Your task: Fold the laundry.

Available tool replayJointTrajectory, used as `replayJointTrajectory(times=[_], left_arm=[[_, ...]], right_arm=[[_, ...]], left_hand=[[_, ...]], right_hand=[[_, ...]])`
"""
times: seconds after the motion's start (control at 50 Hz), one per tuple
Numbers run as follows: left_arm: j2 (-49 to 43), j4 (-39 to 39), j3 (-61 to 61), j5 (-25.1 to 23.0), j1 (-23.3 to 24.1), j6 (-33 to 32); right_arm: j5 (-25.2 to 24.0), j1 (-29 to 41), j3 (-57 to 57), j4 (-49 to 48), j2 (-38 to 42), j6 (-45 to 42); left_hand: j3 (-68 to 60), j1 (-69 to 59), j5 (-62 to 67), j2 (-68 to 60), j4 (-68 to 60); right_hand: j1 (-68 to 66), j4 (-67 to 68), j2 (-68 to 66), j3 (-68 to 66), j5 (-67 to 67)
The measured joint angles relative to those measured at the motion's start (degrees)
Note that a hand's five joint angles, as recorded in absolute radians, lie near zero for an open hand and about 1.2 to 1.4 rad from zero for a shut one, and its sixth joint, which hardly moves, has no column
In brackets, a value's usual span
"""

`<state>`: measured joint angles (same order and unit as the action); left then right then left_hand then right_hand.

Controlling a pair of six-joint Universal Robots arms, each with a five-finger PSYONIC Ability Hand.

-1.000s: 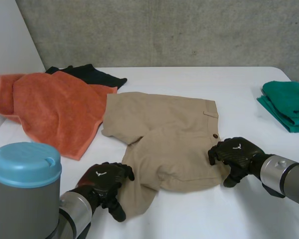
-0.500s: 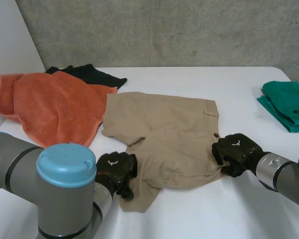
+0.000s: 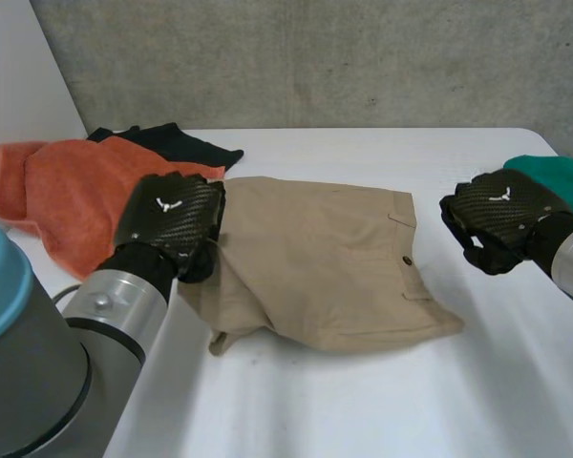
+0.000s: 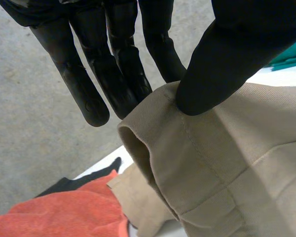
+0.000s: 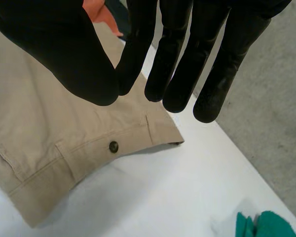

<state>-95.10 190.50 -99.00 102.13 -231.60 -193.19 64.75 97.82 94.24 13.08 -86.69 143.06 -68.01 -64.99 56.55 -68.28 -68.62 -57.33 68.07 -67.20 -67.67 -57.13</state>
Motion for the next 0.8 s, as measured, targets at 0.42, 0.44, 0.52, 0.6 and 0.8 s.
replayJointTrajectory(times=[0.42,0.44,0.52,0.6,0.8], left_arm=[[-13.4,2.9,1.1,0.3,-4.6,0.2],[-11.7,2.7,0.4,0.3,-4.7,0.3],[-6.9,2.1,-2.2,0.2,-4.8,0.3],[-1.6,1.3,-6.5,0.2,-4.5,0.4],[1.0,-1.5,-12.4,0.2,-3.2,0.9]], right_arm=[[0.9,0.4,3.8,0.8,11.5,1.5],[0.7,0.4,4.4,0.8,11.5,1.5],[0.1,0.3,6.3,0.0,11.4,1.5],[-0.7,0.4,8.4,-2.6,11.9,1.6],[-0.7,0.7,8.8,-11.7,17.4,1.6]], left_hand=[[48.6,44.5,-48.0,49.1,49.6],[48.6,44.5,-48.0,49.1,49.6],[48.6,44.6,-48.0,49.1,49.7],[48.6,44.6,-47.9,49.1,49.6],[48.5,44.5,-47.4,48.8,49.5]], right_hand=[[31.9,-39.3,38.4,39.2,38.3],[32.4,-39.9,38.9,39.6,38.9],[32.4,-40.2,39.1,39.7,39.6],[32.4,-40.2,39.1,39.7,39.6],[27.9,-33.6,32.3,33.0,33.6]])
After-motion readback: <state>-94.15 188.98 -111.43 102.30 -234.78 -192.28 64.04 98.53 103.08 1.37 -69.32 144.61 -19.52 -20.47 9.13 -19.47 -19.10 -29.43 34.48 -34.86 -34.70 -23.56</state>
